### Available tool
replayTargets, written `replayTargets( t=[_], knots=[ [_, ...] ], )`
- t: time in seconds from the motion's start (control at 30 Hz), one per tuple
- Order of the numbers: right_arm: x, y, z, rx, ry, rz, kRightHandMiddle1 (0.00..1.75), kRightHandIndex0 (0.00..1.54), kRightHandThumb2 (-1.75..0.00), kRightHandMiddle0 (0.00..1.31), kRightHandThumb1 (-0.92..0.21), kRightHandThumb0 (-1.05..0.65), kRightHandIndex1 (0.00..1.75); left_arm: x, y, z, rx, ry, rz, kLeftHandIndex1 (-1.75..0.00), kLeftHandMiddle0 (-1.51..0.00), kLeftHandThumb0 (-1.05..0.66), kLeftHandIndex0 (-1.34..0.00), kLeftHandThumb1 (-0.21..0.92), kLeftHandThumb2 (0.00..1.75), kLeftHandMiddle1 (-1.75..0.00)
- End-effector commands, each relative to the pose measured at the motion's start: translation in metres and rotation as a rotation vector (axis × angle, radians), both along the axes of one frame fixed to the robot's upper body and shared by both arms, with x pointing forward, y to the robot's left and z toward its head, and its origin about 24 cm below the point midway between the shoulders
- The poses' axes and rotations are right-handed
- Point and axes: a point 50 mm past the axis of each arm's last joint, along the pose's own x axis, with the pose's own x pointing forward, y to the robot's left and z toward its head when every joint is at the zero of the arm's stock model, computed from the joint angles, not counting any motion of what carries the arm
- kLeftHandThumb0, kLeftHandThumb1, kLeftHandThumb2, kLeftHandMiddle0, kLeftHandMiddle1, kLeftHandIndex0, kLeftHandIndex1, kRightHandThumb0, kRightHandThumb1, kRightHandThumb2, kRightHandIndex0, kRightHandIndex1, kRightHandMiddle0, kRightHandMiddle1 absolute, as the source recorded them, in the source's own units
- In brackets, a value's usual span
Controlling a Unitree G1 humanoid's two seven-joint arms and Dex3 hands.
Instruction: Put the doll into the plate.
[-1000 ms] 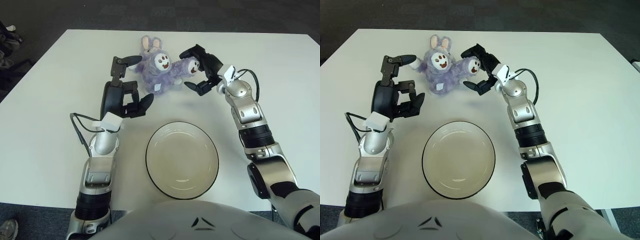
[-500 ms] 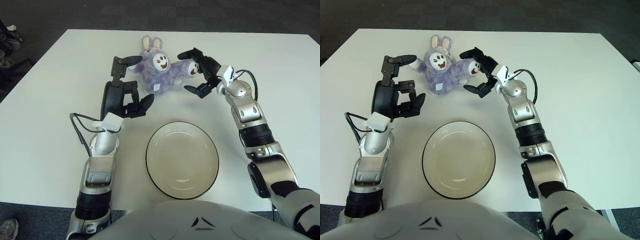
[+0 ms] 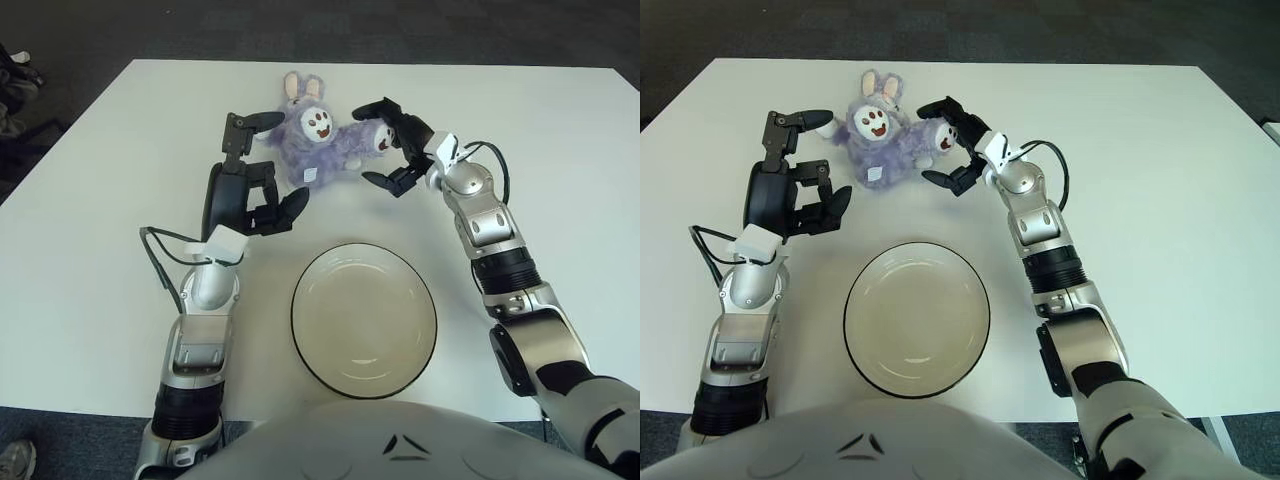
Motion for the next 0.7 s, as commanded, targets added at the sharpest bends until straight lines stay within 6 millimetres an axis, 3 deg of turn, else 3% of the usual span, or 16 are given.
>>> replayTargets(
  t=[0.0,0.37,0.67],
  knots=[
    [0.004,0.006,0.003,0.008,-0.029,-0.021,1.08,0.12,-1.15,0.00,-0.12,-0.42,0.94,0.000,0.000,0.002,-0.004,-0.002,0.017,-1.21,-1.28,-0.79,0.00,0.68,0.70,-1.75],
    [0.005,0.015,-0.003,0.045,-0.044,-0.135,1.29,0.20,-1.23,0.00,-0.14,-0.32,1.04,0.000,-0.001,0.000,-0.015,-0.001,0.037,-1.20,-1.29,-0.78,0.00,0.68,0.69,-1.75],
    [0.006,0.022,-0.008,0.156,-0.015,-0.228,1.39,0.33,-1.28,0.19,-0.14,-0.24,1.22,-0.001,-0.002,0.000,-0.009,-0.009,0.049,-1.23,-1.27,-0.80,0.00,0.70,0.68,-1.75]
  ],
)
